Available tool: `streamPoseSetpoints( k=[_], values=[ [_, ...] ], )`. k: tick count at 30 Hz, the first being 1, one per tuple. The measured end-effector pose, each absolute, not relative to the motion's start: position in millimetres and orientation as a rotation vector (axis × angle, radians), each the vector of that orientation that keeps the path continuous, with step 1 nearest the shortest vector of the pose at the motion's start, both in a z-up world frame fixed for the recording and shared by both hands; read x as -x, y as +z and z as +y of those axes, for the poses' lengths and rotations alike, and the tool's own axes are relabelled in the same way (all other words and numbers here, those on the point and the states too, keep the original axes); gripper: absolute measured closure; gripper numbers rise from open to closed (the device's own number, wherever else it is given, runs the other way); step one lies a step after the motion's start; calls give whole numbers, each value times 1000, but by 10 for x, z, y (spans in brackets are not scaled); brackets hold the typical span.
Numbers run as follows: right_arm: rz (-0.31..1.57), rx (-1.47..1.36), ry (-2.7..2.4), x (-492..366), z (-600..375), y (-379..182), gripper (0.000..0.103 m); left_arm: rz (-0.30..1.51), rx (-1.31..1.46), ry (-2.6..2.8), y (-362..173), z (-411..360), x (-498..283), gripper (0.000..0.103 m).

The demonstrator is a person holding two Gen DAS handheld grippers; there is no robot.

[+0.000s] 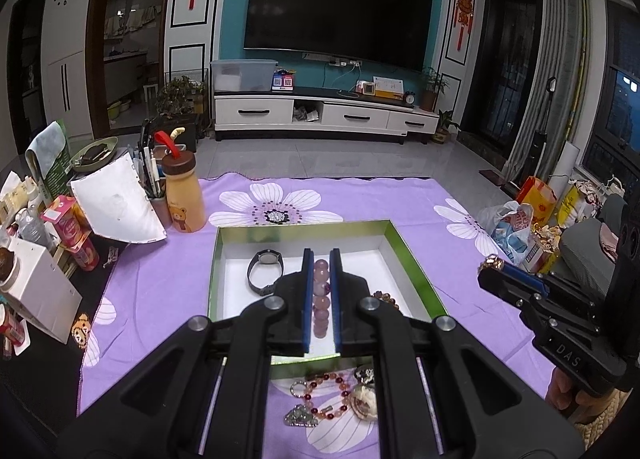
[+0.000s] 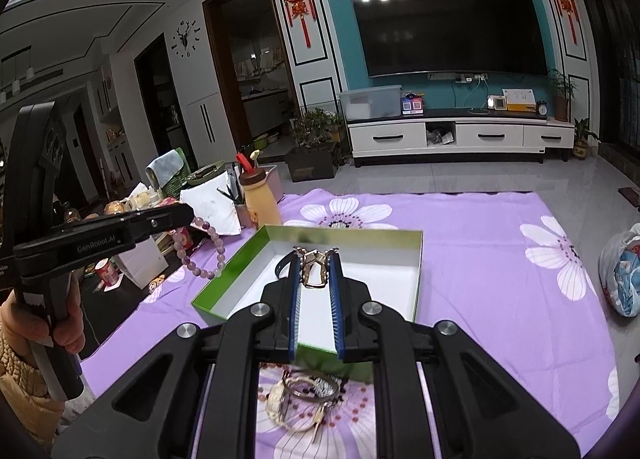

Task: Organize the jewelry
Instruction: 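Carry the pink bracelet and gold charm with both grippers into the green box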

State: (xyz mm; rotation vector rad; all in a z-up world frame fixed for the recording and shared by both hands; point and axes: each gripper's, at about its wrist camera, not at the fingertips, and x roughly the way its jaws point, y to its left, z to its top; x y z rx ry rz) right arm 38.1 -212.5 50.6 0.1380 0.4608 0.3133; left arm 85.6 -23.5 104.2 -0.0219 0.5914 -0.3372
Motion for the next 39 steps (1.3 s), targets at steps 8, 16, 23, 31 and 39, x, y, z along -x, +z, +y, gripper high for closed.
streamPoseSetpoints(
  k=[8, 16, 23, 31, 39],
  values=[
    [472, -136, 298, -659, -2185, 552, 90, 622, 34, -329, 978, -261, -1158, 96],
    [555, -202, 306, -1013, -2255, 352, 90, 700, 49, -337, 733, -330, -1492, 96],
    [613, -214, 292, -1236, -2203, 159, 90, 778, 56, -328, 402, -387, -1708, 96],
    [675, -197, 309, -1444, -2035, -63, 90, 847, 49, -301, 95, -379, -1862, 96],
    [731, -197, 306, -1567, -1954, -223, 90, 885, 38, -288, -57, -376, -1923, 96]
  ],
)
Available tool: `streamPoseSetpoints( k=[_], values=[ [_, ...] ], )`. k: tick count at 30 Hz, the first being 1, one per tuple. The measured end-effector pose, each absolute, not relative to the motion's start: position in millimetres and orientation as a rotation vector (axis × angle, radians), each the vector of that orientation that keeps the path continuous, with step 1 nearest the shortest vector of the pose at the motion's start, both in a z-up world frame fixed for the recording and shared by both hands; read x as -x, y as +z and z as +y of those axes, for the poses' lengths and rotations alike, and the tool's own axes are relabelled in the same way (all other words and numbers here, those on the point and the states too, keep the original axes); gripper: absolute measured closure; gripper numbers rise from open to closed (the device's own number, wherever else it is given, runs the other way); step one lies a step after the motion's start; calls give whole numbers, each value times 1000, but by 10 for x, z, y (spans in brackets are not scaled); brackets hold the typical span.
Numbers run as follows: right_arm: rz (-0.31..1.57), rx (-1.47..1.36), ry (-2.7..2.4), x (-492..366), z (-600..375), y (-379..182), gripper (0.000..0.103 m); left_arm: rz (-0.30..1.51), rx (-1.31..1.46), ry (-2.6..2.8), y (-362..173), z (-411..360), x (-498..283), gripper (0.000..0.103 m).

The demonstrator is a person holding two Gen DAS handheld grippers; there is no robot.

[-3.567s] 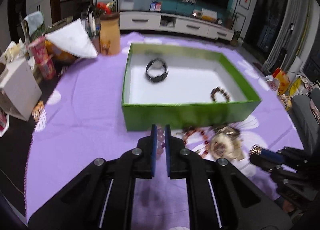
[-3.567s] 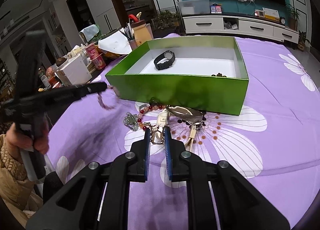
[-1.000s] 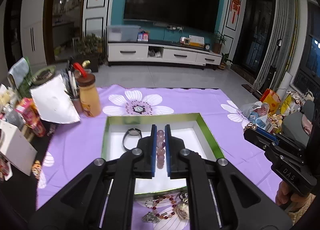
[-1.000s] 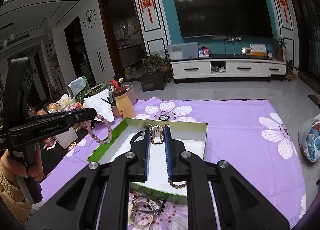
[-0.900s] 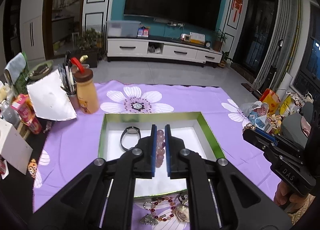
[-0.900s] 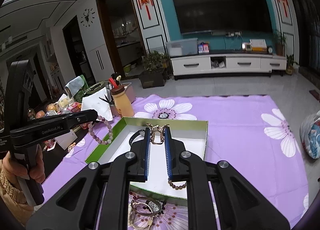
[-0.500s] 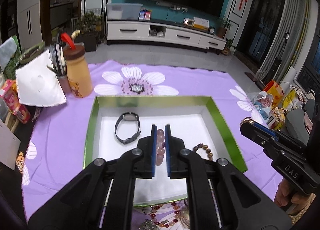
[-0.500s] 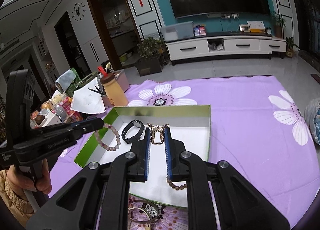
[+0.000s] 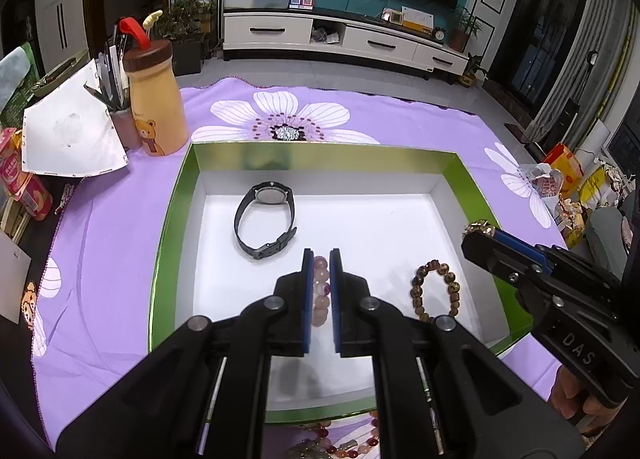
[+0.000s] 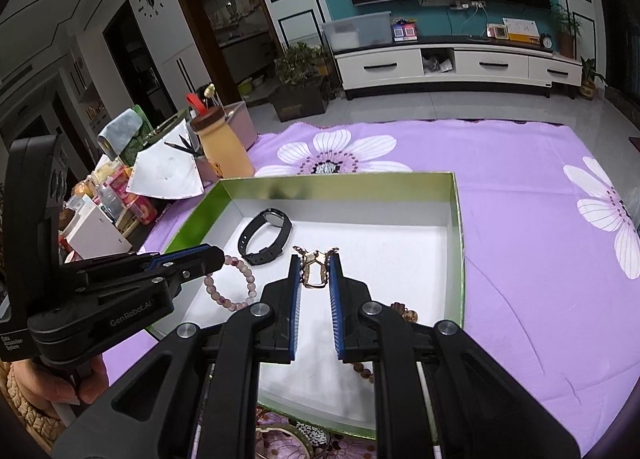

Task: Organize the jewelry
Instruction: 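Carry the pink bracelet and gold charm with both grippers into the green box, then open both grippers to drop the pink bracelet and gold charm in the box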

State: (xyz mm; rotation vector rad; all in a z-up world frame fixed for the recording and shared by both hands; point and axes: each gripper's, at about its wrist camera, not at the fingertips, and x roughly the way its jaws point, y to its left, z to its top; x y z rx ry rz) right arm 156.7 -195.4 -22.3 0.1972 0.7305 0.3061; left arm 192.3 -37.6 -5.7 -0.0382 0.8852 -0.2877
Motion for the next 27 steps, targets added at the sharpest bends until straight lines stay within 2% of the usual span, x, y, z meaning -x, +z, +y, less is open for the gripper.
streamPoseSetpoints(
  k=[18, 21, 24, 27],
  values=[
    [773, -203, 285, -1657, -1945, -348, 89, 907, 31, -268, -144, -362, -1960, 96],
    [778, -208, 281, -1650, -1968, -356, 85, 906, 34, -265, -133, -347, -1961, 96],
    [772, -212, 275, -1633, -1986, -348, 84, 899, 37, -258, -109, -334, -1959, 95],
    [762, -209, 268, -1605, -2001, -320, 80, 892, 42, -253, -86, -317, -1952, 87]
  ],
)
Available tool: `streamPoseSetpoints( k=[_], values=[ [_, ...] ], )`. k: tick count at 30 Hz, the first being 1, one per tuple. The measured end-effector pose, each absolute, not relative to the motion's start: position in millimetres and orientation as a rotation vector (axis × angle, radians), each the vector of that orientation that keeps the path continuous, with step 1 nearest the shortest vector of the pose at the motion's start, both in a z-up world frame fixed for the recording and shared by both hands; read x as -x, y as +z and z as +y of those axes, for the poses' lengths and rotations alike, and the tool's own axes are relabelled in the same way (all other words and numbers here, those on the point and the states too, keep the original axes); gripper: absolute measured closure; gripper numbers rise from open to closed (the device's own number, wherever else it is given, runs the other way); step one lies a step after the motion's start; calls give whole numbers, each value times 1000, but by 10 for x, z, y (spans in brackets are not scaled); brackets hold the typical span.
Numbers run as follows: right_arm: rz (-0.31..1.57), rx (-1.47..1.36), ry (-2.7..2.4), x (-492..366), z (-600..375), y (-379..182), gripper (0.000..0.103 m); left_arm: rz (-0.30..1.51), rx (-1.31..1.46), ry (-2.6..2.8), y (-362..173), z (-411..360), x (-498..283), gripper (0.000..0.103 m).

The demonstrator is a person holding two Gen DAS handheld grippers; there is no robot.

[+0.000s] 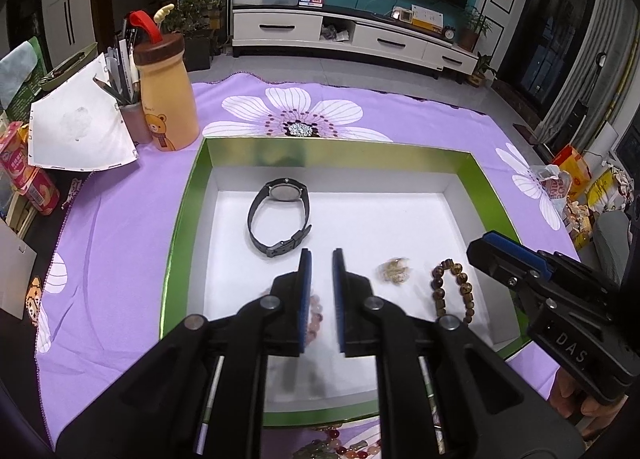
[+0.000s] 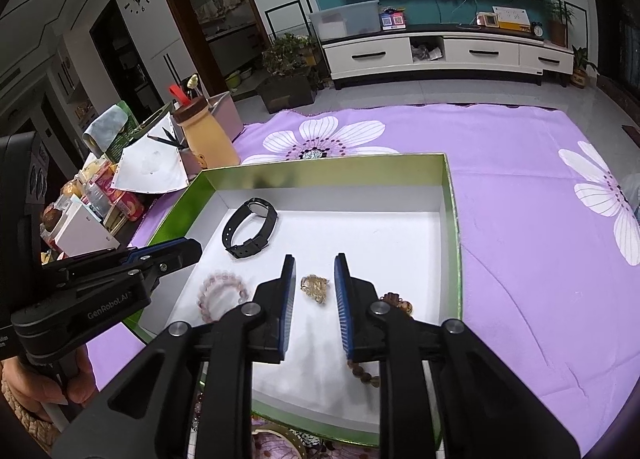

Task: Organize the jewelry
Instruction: 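Open both grippers to drop the pink bracelet and gold charm in the box, then move both open grippers back toward the remaining jewelry pile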

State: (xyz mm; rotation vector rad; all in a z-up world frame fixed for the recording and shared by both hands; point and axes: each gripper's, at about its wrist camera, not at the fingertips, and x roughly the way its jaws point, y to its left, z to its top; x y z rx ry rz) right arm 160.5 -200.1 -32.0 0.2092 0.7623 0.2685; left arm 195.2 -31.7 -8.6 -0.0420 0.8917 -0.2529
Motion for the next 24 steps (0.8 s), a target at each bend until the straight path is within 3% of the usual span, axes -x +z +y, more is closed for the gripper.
streamPoseSetpoints(
  k=[4, 6, 11, 15, 18, 24],
  values=[
    [747, -220, 261, -1548, -2044, -276, 73, 880, 43, -246, -43, -297, -1922, 76],
    [741, -228, 254, -1521, -2064, -257, 68, 872, 45, -244, -16, -282, -1893, 65],
    [719, -247, 240, -1395, -2143, -189, 63, 850, 43, -237, 70, -268, -1826, 46],
    [703, -258, 226, -1280, -2194, -130, 52, 836, 49, -229, 148, -232, -1751, 32],
    [695, -256, 220, -1204, -2214, -95, 52, 829, 52, -224, 196, -206, -1695, 25],
    [683, -260, 194, -1019, -2268, -12, 40, 823, 72, -219, 268, -131, -1562, 12]
  ],
)
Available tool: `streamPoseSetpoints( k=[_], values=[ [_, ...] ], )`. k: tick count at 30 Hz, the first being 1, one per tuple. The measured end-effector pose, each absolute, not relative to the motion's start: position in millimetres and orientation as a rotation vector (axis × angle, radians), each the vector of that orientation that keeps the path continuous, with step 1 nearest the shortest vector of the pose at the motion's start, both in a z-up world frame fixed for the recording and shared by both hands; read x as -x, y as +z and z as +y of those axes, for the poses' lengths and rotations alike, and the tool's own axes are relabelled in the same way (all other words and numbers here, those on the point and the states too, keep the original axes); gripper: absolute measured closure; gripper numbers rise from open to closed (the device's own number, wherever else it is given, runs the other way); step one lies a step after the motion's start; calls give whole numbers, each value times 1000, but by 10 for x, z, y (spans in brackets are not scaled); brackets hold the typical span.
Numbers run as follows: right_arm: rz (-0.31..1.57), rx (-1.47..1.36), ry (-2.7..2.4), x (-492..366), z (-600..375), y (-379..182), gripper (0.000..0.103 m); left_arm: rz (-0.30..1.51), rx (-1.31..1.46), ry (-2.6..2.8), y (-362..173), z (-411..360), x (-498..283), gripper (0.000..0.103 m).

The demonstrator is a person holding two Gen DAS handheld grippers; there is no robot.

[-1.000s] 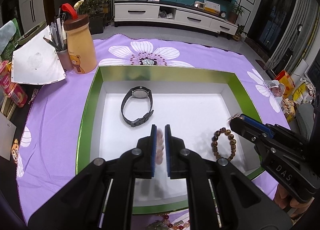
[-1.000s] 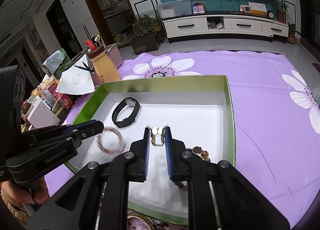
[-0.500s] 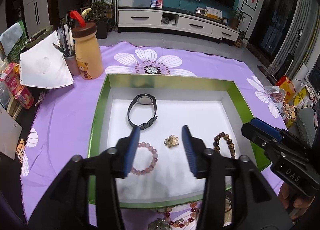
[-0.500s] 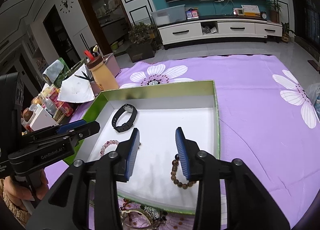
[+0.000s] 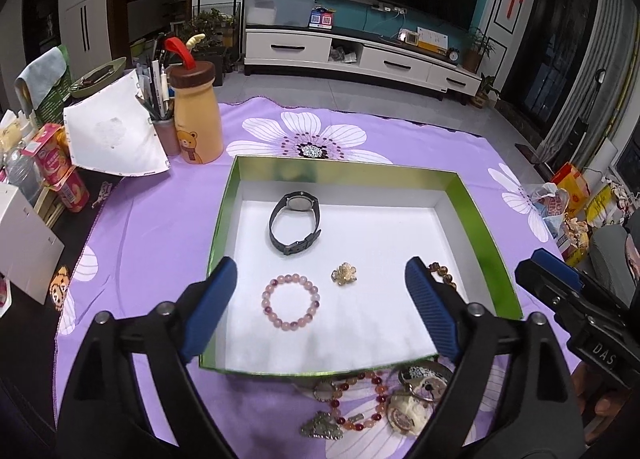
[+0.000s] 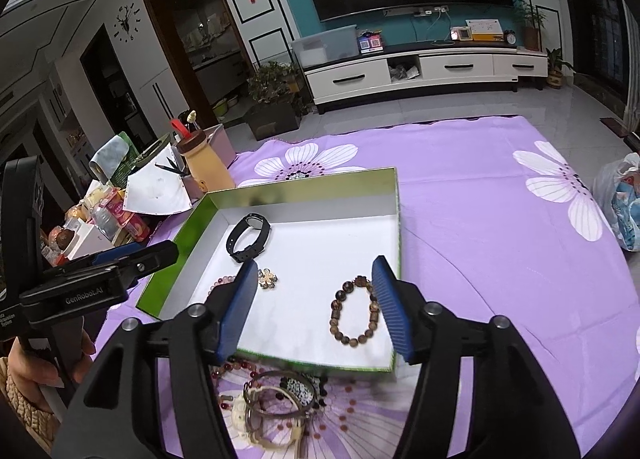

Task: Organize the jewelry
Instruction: 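Move both open grippers back toward the remaining jewelry pile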

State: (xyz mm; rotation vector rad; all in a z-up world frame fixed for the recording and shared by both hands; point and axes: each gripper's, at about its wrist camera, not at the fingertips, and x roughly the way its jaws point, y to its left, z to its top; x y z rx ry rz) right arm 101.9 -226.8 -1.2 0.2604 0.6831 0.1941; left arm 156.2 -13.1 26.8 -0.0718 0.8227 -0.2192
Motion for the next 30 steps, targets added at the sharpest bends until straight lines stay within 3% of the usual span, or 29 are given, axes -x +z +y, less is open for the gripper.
streamPoseSetpoints(
  k=[6, 10, 21, 30],
  values=[
    [672, -269, 175, -819, -2339, 60, 21, 826, 112, -214, 319, -21, -1413, 3],
    [670, -281, 182, -653, -2395, 80, 16, 835, 152, -218, 330, 72, -1284, 2],
    [676, -323, 188, -180, -2548, -3, 15, 862, 207, -214, 217, 278, -902, 2],
    [713, -351, 172, 8, -2696, -147, 15, 720, 184, -338, 184, 304, -512, 2]
  ],
)
